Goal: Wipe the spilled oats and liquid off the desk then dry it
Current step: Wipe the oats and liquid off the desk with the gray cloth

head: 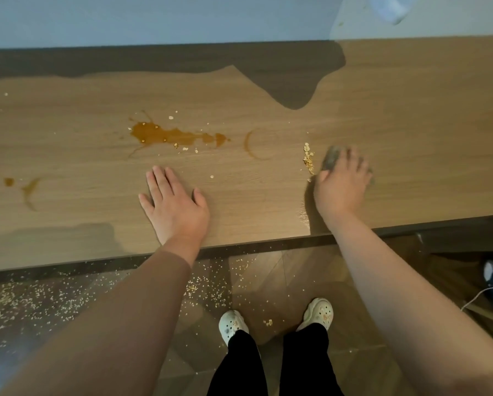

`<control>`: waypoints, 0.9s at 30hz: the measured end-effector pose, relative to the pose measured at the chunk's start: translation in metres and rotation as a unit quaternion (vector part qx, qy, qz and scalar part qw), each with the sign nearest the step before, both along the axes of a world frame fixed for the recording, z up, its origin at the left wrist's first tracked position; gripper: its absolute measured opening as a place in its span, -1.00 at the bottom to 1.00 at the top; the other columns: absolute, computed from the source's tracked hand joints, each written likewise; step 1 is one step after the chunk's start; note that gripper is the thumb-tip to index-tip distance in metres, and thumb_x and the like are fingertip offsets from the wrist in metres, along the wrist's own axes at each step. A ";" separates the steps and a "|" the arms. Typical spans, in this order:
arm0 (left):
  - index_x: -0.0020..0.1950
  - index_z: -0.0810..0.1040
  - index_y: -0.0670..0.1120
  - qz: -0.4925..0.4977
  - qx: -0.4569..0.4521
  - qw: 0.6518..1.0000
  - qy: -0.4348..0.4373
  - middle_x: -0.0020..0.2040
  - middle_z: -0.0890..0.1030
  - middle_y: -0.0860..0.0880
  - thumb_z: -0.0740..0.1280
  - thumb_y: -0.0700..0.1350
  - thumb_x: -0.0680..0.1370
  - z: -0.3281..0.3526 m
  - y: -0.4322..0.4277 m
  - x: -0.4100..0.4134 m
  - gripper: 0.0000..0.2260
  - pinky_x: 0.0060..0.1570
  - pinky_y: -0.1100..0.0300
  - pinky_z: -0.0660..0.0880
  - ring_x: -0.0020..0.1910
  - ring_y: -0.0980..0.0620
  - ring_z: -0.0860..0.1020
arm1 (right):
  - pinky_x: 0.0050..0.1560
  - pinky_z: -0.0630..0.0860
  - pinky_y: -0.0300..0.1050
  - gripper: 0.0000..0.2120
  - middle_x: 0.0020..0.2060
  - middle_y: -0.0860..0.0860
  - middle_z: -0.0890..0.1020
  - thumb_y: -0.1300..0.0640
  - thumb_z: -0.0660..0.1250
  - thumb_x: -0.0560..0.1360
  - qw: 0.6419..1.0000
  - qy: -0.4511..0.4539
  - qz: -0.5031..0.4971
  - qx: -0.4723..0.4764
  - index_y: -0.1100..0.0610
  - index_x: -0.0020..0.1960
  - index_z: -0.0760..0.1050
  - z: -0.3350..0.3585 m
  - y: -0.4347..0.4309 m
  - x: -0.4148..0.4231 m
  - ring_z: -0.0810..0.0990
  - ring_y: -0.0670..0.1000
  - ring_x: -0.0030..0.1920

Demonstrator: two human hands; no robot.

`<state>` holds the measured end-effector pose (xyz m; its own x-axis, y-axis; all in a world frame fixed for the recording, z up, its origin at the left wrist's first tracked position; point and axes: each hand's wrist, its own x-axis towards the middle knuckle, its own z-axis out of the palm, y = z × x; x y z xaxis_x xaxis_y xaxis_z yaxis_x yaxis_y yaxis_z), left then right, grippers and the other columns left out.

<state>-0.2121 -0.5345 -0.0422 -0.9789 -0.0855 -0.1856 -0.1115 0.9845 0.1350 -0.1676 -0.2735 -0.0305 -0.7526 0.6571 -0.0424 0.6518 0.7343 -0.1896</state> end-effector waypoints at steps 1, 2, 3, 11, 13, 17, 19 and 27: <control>0.60 -0.10 -0.18 0.000 0.000 1.000 0.000 0.61 -0.11 -0.14 0.00 0.10 0.63 0.000 0.000 0.000 -0.37 0.52 -0.15 -0.14 0.58 -0.08 -0.16 | 0.53 -0.06 0.17 -0.46 0.56 0.12 0.15 0.10 0.14 0.59 0.997 0.002 0.074 -0.004 0.14 0.55 0.16 -0.001 -0.004 -0.001 0.05 0.21 0.55; 0.60 -0.10 -0.18 0.000 0.000 1.000 0.001 0.61 -0.11 -0.14 0.00 0.10 0.63 0.000 0.000 0.000 -0.37 0.52 -0.14 -0.14 0.58 -0.07 -0.16 | 0.53 -0.06 0.15 -0.46 0.55 0.11 0.16 0.11 0.14 0.59 0.990 -0.002 0.144 -0.009 0.14 0.55 0.18 -0.001 -0.002 0.001 0.06 0.20 0.55; 0.60 -0.09 -0.18 0.000 0.000 1.000 0.002 0.61 -0.11 -0.13 0.00 0.10 0.63 0.000 0.000 0.001 -0.37 0.52 -0.14 -0.14 0.58 -0.07 -0.16 | 0.55 -0.04 0.15 -0.47 0.55 0.12 0.18 0.11 0.12 0.59 0.981 -0.010 0.196 -0.007 0.15 0.54 0.18 0.000 0.006 0.003 0.07 0.20 0.55; 0.60 -0.08 -0.18 -0.001 0.002 1.000 0.006 0.61 -0.09 -0.13 0.00 0.10 0.63 0.000 0.000 0.000 -0.37 0.52 -0.14 -0.13 0.58 -0.08 -0.15 | 0.52 0.04 0.23 -0.49 0.53 0.18 0.21 0.13 0.11 0.60 0.995 0.037 -0.097 0.008 0.22 0.52 0.21 0.001 0.047 0.048 0.10 0.23 0.54; 0.60 -0.08 -0.18 -0.001 0.004 1.000 0.008 0.61 -0.09 -0.13 0.00 0.10 0.63 0.000 0.000 0.000 -0.37 0.52 -0.14 -0.13 0.58 -0.08 -0.15 | 0.51 0.06 0.26 -0.48 0.52 0.20 0.23 0.12 0.10 0.58 0.992 0.030 -0.125 0.016 0.24 0.52 0.21 -0.001 0.007 0.048 0.13 0.25 0.52; 0.60 -0.05 -0.18 -0.001 0.012 1.000 0.012 0.61 -0.07 -0.13 0.01 0.10 0.63 0.001 0.000 0.000 -0.38 0.52 -0.15 -0.12 0.58 -0.08 -0.13 | 0.51 -0.11 0.13 -0.43 0.54 0.17 0.19 0.06 0.04 0.57 0.999 0.021 0.043 0.005 0.21 0.55 0.16 -0.011 -0.062 0.054 0.07 0.23 0.55; 0.60 -0.05 -0.17 -0.002 0.013 1.000 0.015 0.61 -0.07 -0.13 0.01 0.10 0.63 0.000 -0.001 0.000 -0.38 0.52 -0.15 -0.12 0.58 -0.08 -0.13 | 0.54 -0.05 0.14 -0.44 0.53 0.18 0.20 0.06 0.02 0.57 0.990 0.007 0.144 0.002 0.21 0.54 0.17 -0.010 -0.047 0.062 0.07 0.21 0.55; 0.60 -0.10 -0.12 -0.002 0.010 1.000 0.018 0.61 -0.08 -0.13 0.00 0.10 0.62 -0.002 -0.001 0.000 -0.38 0.52 -0.15 -0.12 0.58 -0.08 -0.14 | 0.52 0.00 0.25 -0.49 0.55 0.14 0.16 0.08 0.09 0.62 0.996 0.024 -0.091 -0.002 0.19 0.54 0.17 0.001 0.004 0.014 0.05 0.24 0.55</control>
<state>-0.2122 -0.5355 -0.0442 -0.9854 -0.0785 -0.1513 -0.1026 0.9820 0.1587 -0.1535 -0.2700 -0.0292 -0.6228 0.7823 -0.0123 0.7637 0.6045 -0.2267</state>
